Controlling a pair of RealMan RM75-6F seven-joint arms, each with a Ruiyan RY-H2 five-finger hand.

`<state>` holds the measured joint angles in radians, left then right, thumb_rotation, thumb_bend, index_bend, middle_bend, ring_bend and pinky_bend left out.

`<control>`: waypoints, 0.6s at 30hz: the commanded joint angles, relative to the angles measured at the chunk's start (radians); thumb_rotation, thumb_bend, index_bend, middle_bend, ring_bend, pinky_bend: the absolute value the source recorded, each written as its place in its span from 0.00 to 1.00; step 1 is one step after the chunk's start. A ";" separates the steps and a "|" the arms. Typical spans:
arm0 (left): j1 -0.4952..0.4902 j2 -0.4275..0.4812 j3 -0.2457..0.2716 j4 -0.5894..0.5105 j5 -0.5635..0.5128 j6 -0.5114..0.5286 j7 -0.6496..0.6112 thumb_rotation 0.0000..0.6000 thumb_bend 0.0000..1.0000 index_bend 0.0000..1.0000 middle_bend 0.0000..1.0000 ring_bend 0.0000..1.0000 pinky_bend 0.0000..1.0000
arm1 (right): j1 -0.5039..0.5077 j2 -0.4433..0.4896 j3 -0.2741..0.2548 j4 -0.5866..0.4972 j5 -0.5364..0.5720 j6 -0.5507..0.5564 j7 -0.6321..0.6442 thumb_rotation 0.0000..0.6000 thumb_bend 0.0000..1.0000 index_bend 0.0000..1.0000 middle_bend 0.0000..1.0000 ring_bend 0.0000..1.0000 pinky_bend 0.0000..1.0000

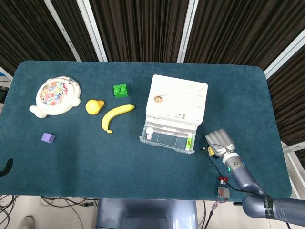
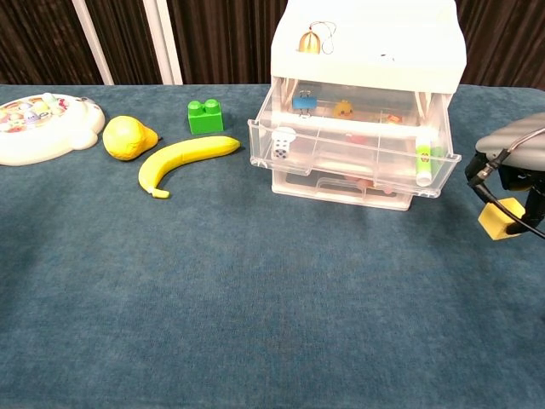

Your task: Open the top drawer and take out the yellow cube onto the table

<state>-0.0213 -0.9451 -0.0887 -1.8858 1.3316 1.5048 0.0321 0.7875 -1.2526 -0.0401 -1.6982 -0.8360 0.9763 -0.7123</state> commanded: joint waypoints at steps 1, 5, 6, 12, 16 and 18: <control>0.000 0.000 0.000 0.000 -0.001 0.000 0.003 1.00 0.34 0.07 0.00 0.00 0.00 | 0.000 -0.006 -0.006 0.005 0.007 -0.009 -0.008 1.00 0.27 0.63 1.00 1.00 1.00; 0.000 -0.001 -0.001 -0.002 -0.003 0.001 0.005 1.00 0.34 0.07 0.00 0.00 0.00 | -0.001 -0.013 -0.005 0.010 0.013 -0.018 -0.004 1.00 0.26 0.62 1.00 1.00 1.00; 0.000 -0.001 0.000 -0.002 -0.001 0.002 0.005 1.00 0.34 0.07 0.00 0.00 0.00 | 0.000 -0.014 -0.006 0.012 0.012 -0.023 -0.003 1.00 0.26 0.61 1.00 1.00 1.00; 0.002 -0.001 0.000 -0.001 0.002 0.005 0.002 1.00 0.34 0.07 0.00 0.00 0.00 | 0.000 -0.011 -0.004 0.008 0.022 -0.033 0.003 1.00 0.19 0.46 1.00 1.00 1.00; 0.001 -0.002 0.002 0.000 0.008 0.005 0.002 1.00 0.34 0.07 0.00 0.00 0.00 | 0.003 -0.002 -0.004 -0.001 0.034 -0.046 0.006 1.00 0.15 0.40 1.00 1.00 1.00; 0.000 -0.002 0.002 0.000 0.007 0.005 0.003 1.00 0.34 0.07 0.00 0.00 0.00 | 0.004 0.001 -0.005 -0.004 0.038 -0.048 0.006 1.00 0.14 0.38 1.00 1.00 1.00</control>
<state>-0.0207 -0.9469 -0.0871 -1.8857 1.3384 1.5095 0.0350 0.7915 -1.2514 -0.0448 -1.7026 -0.7986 0.9285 -0.7064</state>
